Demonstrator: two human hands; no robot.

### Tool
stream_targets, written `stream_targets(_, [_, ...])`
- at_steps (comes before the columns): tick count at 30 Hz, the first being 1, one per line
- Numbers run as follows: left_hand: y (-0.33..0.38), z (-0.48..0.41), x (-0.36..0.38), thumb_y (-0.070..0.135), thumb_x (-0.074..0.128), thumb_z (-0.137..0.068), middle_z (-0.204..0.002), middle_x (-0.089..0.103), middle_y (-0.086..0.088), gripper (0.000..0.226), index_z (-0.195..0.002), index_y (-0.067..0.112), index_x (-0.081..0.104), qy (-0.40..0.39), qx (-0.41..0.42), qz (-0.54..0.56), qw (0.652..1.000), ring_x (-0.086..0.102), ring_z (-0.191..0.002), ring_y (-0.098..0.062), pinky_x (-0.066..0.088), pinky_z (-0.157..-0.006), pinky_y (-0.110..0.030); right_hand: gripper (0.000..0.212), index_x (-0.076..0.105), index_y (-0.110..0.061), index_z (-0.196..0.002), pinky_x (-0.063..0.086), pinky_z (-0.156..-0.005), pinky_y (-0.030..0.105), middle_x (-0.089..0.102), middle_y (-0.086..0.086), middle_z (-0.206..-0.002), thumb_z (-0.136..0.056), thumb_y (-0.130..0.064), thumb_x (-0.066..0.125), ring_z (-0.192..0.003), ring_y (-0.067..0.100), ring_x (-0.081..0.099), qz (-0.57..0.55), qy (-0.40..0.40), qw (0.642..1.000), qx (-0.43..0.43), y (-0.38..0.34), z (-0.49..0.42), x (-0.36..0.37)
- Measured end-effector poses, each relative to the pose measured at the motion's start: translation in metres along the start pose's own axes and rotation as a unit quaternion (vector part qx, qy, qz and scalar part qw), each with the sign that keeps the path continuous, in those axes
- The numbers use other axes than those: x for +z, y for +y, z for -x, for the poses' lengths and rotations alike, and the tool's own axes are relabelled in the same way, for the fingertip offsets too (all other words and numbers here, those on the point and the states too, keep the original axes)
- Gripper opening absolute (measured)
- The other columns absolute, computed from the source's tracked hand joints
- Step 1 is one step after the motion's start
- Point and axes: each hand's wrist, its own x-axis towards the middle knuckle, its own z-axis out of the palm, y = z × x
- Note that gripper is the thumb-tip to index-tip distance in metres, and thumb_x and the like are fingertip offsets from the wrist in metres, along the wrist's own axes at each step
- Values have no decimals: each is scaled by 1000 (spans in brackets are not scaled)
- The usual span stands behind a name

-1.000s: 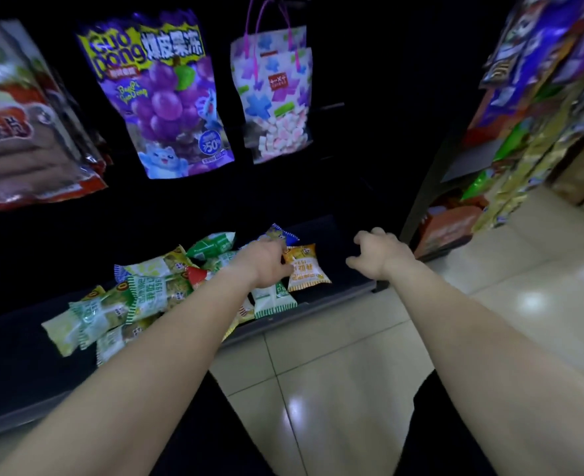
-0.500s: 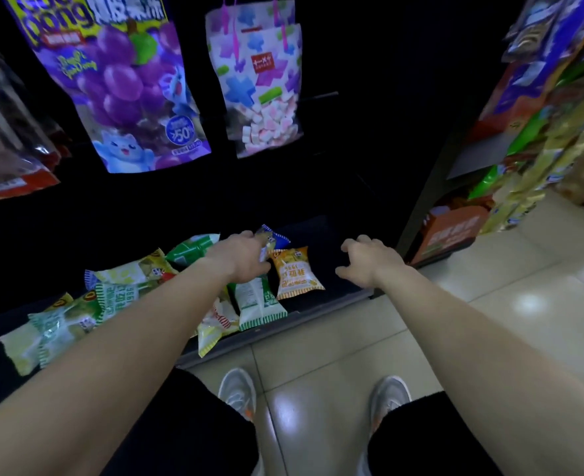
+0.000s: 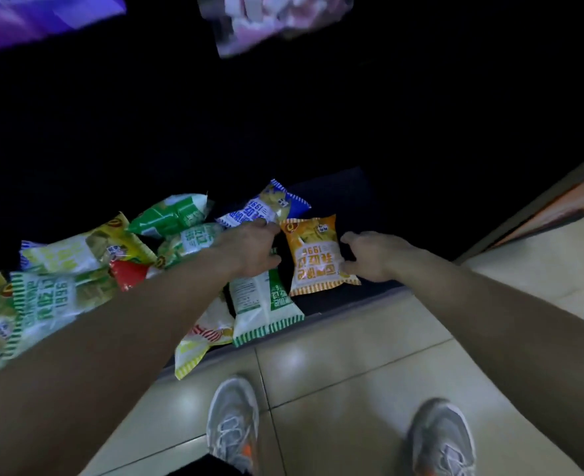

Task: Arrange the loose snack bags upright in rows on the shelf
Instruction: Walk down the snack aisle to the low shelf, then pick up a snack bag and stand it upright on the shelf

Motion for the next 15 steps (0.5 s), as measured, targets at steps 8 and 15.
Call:
stream_targets(8, [7, -12, 50, 50, 63, -86, -151, 33, -8, 83, -152, 23, 21, -4, -12, 121, 993, 38, -133, -27, 39, -105, -41, 58, 38, -16, -125, 47, -74, 39, 56, 11, -117, -94, -64, 44, -99, 27, 57, -128, 3, 988, 88, -1, -20, 72])
stream_targets(15, [29, -11, 54, 47, 61, -89, -153, 31, -6, 89, -154, 31, 3, -11, 26, 112, 993, 34, -134, -27, 40, -103, -42, 30, 63, -13, -107, 49, -78, 32, 68, 10, -102, -84, -29, 73, -97, 26, 64, -266, 148, 949, 83, 19, -18, 55])
